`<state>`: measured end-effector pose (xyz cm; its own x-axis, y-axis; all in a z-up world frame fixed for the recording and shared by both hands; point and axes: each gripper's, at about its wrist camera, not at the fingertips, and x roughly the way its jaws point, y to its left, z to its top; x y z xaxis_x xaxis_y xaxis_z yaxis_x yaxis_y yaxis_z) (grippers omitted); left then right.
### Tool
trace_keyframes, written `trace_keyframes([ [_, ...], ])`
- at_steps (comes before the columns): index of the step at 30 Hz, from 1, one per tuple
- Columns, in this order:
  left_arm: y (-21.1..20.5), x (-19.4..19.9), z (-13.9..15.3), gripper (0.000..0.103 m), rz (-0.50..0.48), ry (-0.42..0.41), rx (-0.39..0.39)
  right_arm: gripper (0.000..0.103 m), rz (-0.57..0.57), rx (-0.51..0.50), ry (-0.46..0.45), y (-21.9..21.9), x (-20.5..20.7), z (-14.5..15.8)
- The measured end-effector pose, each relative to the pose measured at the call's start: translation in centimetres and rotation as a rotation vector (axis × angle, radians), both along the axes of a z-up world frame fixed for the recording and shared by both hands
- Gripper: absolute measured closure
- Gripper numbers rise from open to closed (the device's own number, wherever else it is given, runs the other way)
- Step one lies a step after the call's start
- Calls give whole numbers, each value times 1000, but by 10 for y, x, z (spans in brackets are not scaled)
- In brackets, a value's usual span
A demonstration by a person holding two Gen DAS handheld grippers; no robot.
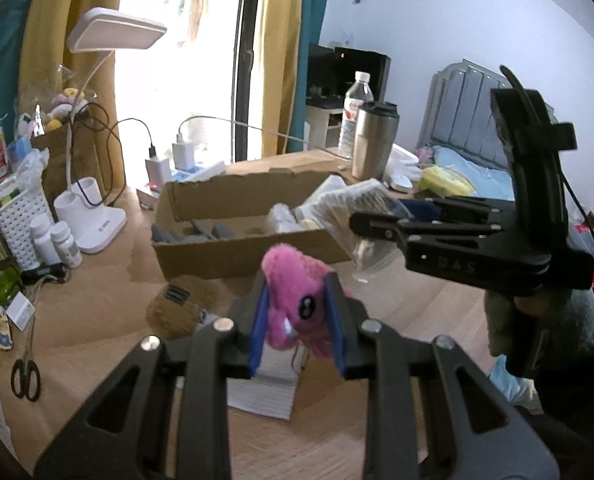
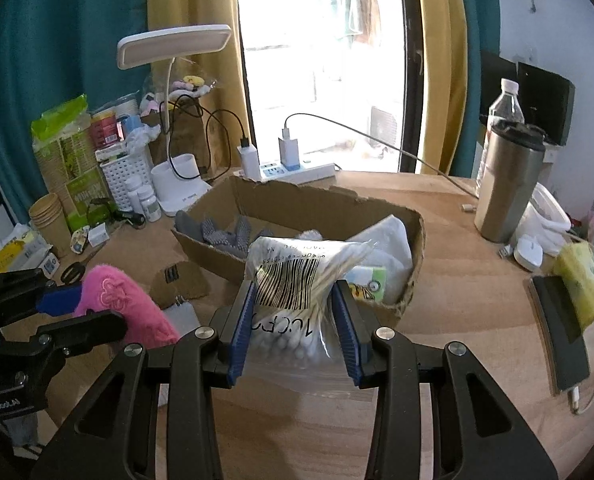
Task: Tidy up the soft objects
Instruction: 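Carry the swab bag over the box with the right tool while the left tool carries the pink plush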
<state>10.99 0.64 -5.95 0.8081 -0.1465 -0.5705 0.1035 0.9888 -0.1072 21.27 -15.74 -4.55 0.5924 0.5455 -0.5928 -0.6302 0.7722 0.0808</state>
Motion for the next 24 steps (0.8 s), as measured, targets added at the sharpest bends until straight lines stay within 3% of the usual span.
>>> trace_keyframes([
  [24, 52, 44, 13, 75, 49, -42, -4, 62, 11, -6, -15, 32, 36, 9],
])
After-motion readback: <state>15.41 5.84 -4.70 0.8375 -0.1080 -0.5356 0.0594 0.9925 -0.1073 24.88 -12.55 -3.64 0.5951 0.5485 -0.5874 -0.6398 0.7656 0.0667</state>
